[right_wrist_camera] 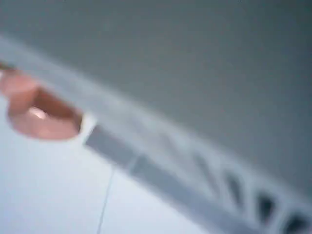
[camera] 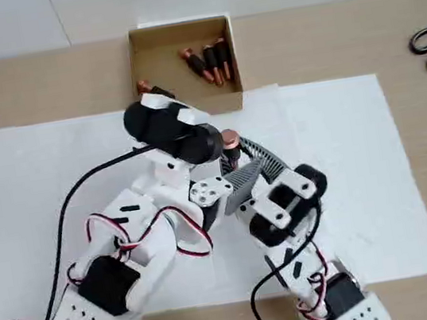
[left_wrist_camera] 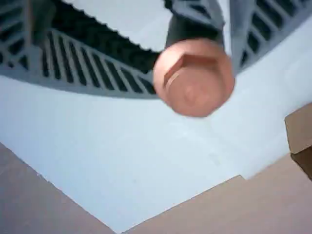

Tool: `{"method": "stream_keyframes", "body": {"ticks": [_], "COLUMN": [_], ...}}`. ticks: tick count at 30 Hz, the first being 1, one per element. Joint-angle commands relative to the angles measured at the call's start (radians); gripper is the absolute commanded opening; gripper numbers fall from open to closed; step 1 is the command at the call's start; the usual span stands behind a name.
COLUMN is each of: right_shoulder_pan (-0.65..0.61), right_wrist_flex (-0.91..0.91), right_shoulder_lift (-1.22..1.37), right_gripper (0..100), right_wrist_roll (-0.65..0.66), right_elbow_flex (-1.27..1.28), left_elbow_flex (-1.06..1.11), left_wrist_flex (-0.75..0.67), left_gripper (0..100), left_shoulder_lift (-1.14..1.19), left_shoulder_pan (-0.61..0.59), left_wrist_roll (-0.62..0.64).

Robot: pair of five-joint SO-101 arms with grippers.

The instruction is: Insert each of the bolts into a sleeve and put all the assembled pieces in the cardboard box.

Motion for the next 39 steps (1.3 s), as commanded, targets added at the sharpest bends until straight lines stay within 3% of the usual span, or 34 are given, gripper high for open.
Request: {"method": "stream_keyframes", "body": {"ticks": [1,6,11,18,22,29,33,39], "right_shoulder_pan": [0.004,0.004,0.004,0.005,0.016,0.165,0.179,0.188], "right_wrist_flex": [-0.019,-0.019,-0.018,-0.018,-0.018,0.005,0.143,0.136], "right_shoulder_lift": [-0.019,-0.019,-0.015,-0.012,-0.012,-0.007,0.039,0.349], "right_gripper": [0.5,0.5,0.5,0.5,0.4,0.3,0.3,0.3], "right_wrist_roll": [0.008,0.008,0.008,0.008,0.009,0.011,0.014,0.160], "right_elbow_flex": [0.005,0.005,0.005,0.005,0.003,-0.163,-0.311,-0.546], "left_elbow_flex": [-0.059,-0.105,-0.124,0.114,0.343,0.628,0.696,0.699], "left_wrist_flex": [-0.092,-0.259,-0.278,-0.276,-0.281,-0.279,-0.281,-0.284], "left_gripper": [26,26,25,0,1,1,1,1], "left_shoulder_lift": [-0.015,-0.015,-0.049,-0.288,-0.459,-0.772,-0.839,-0.835], "left_shoulder_pan": [-0.038,-0.175,-0.262,-0.331,-0.330,-0.334,-0.336,-0.333], "left_wrist_roll": [-0.002,-0.002,-0.002,-0.029,-0.089,-0.091,-0.089,-0.087]}}
